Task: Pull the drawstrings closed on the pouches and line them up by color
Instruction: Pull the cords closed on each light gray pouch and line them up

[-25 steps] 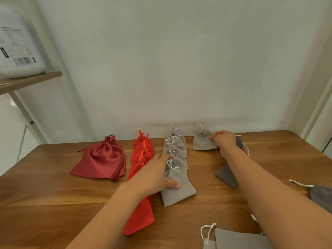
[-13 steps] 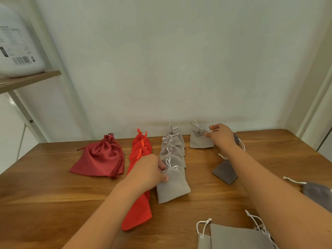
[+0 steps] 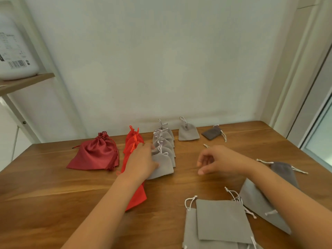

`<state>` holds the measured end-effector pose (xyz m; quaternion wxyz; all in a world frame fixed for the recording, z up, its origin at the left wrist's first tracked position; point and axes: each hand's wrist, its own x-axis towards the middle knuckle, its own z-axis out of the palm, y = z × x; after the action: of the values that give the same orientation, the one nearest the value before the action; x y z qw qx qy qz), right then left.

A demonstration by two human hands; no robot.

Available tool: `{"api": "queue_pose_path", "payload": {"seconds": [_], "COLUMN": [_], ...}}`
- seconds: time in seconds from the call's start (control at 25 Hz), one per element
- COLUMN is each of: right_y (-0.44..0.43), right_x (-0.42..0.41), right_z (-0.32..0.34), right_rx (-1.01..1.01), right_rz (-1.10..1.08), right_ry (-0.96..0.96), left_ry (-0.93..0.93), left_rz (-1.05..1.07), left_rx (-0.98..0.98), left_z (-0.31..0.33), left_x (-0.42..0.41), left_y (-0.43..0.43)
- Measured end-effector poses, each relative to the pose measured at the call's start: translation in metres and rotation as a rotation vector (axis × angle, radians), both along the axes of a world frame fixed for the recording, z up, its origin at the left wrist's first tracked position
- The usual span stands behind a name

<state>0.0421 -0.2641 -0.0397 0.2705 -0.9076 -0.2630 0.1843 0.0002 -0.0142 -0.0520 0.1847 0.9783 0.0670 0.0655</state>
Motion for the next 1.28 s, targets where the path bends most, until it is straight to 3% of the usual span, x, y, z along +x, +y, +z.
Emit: {"api": "queue_pose_path", "payload": {"seconds": [0.12,0.28,0.4,0.6,0.84,0.96,1.08,1.16,1.28], "right_y": [-0.013,-0.021,-0.024,-0.028,-0.030,-0.034,-0.035,-0.031,-0.014], "right_x": [-0.029,-0.056,-0.064,-0.079,-0.079,-0.080,-0.082,-0.079,-0.069], "right_z": [0.012,0.009,0.006,0.009,0.010,0.030,0.055,0.064,0.063], "right_rx": [-0.212,-0.339,-0.323,-0.290,-0.329,-0.200,0.111,0.253,0.289], "right_rz": [0.121,0.177,0.212,0.136,0.208,0.169,0.025,-0.105,-0.269], "right_ry": [0.164,0.093,0.072,0.118,0.166,0.155,0.131,0.063,-0.075], "left_ry": [-0.103,0.302,0.424,0.370,0.334,0.289,0.245,0.324,0.447], "left_rz": [-0.079,-0.524,-0.563,-0.558,-0.602,-0.549,-0.417,-0.443,-0.577], "left_rx": [-0.051,-0.448,-0.405,-0.299,-0.211,-0.422,-0.773,-0.989,-1.105], "left_z": [0.010,0.009,0.000,-0.007,-0.007,-0.003,0.013,0.021,0.023], "left_x": [-0.023,-0.064,-0.076,-0.084,-0.084,-0.084,-0.085,-0.080,-0.074], "left_y": [-0.018,-0.056,-0.071,-0.081,-0.091,-0.093,-0.088,-0.080,-0.067]}}
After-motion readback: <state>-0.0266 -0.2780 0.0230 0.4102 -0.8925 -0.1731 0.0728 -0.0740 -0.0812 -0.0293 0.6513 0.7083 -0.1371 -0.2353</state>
